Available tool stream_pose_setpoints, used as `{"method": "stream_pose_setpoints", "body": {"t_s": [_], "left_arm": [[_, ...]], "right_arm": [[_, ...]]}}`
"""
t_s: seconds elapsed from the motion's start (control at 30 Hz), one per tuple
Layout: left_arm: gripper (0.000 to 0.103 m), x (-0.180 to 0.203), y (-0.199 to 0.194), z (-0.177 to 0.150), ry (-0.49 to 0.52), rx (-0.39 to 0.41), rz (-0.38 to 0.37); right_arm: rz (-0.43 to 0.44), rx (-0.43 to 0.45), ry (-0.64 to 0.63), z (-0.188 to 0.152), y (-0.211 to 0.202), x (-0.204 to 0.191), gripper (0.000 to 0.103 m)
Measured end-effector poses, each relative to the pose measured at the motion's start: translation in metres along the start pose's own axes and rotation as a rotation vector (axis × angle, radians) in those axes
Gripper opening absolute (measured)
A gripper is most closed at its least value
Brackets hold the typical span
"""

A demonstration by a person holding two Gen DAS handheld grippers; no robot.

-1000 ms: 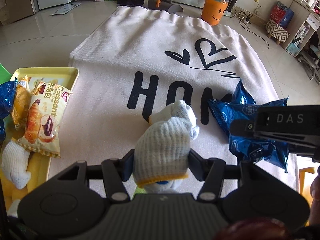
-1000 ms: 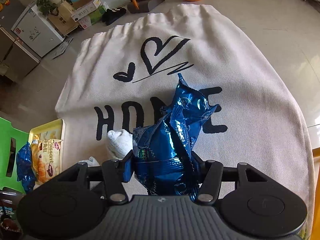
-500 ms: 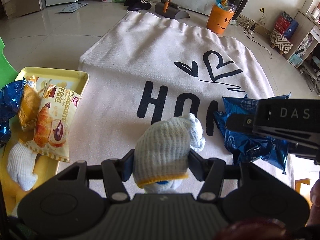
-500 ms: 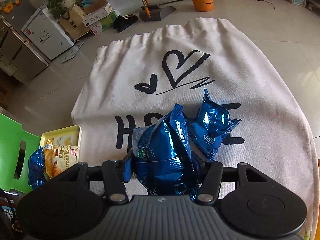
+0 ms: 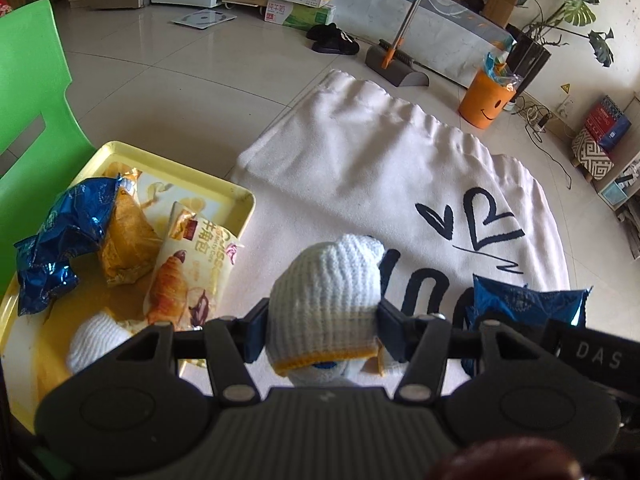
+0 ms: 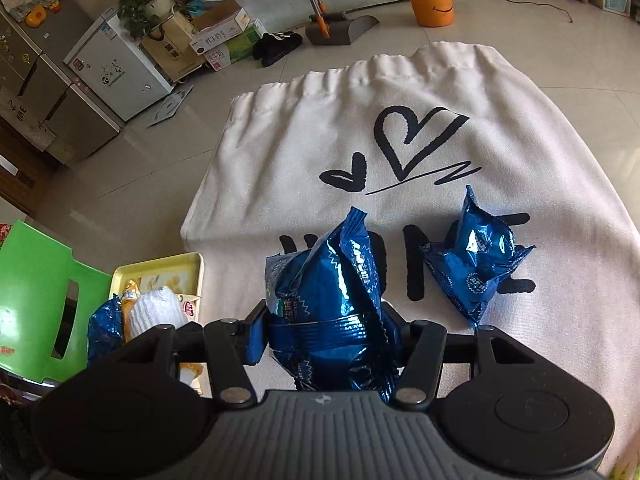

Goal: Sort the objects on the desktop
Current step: 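Carry glove with left tool to yellow tray while right tool drops blue bag there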

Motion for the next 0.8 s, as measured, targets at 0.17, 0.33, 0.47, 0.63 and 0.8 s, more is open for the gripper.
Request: {"method": "stream_pose_setpoints", "body": {"t_s": [0.17, 0.33, 0.47, 0.63, 0.8], "left_arm": [[0.054, -0.029, -0.013, 0.022, -0.061, 0.036, 0.009], [0.054, -0.064, -0.017, 0.039, -0.123, 0.051, 0.049], [0.054, -0.088, -0.019, 0.052, -0.165, 0.061, 0.065], [0.054, -0.115, -0.014, 0.064, -0.201, 0.052, 0.049], [0.054, -0.130, -0.002, 0.070, -0.199, 0.018, 0.037]], "right_arm": [[0.049, -0.026, -0.027, -0.008, 0.007, -0.020, 0.056], [0.127, -0.069, -0.042, -0.018, 0.019, -0.042, 0.056], [0.162, -0.094, -0.066, -0.029, 0.029, -0.060, 0.056], [0.223, -0.164, -0.081, -0.046, 0.047, -0.082, 0.056], [0.285, -0.248, -0.097, -0.066, 0.066, -0.103, 0.056]]}}
Point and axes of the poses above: each gripper's, at about its wrist camera, not at the fingertips, and y roughly the way its jaws point, x to its right, z to its top, the point moved 3 cm from there along y, roughly the way its jaws point, and after that the axes turned 6 degrees about y, right-handed, at the moved point
